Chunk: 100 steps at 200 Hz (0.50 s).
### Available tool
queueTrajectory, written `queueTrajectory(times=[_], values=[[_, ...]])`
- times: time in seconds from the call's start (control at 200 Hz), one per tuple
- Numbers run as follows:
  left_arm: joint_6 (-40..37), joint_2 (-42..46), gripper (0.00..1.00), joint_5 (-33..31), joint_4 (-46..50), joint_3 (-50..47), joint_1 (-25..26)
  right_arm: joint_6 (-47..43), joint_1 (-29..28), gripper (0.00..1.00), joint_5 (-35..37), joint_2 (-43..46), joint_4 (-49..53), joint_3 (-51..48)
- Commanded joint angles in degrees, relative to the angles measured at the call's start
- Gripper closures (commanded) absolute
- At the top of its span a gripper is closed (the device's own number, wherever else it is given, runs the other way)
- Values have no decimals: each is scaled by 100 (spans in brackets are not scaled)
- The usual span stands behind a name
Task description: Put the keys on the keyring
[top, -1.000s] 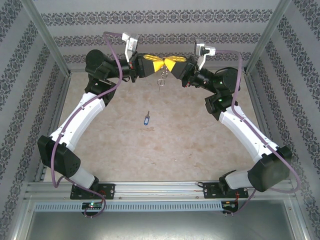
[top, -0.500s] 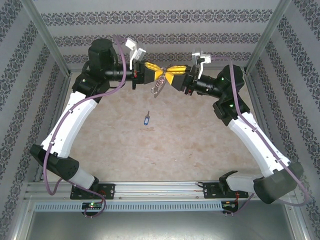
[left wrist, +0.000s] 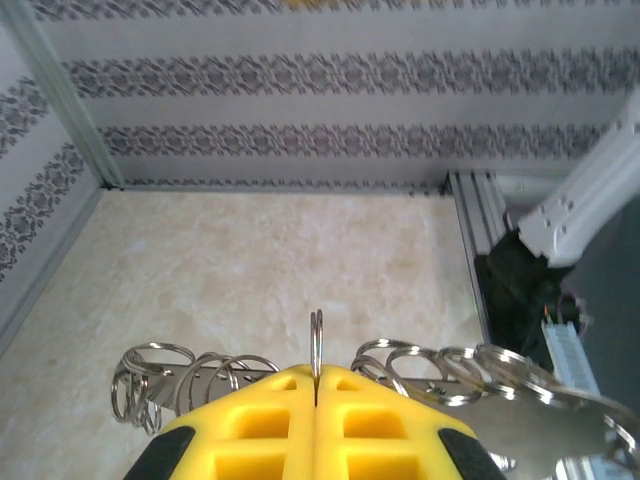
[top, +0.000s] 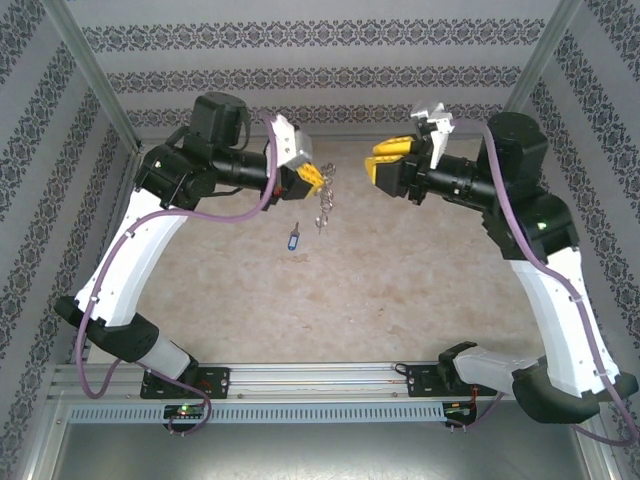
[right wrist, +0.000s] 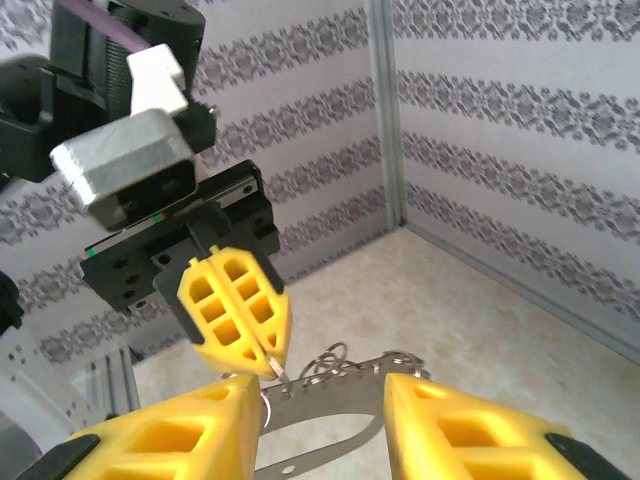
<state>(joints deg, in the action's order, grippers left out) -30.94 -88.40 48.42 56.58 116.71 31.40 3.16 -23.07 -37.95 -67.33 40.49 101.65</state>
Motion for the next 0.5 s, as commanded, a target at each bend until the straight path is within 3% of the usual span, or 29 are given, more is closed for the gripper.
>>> queueTrajectory(times=[0.0, 0.275, 0.495], values=[[-974, -18, 100, -542, 809, 248, 328, -707, -183, 61, 540, -61, 1742, 513], [-1265, -40, 100, -1603, 1031, 222, 820, -1315, -652, 60, 987, -193, 2504, 592], [-1196, -31, 100, -1502, 956, 147, 903, -1801, -969, 62, 942, -644, 2905, 893]])
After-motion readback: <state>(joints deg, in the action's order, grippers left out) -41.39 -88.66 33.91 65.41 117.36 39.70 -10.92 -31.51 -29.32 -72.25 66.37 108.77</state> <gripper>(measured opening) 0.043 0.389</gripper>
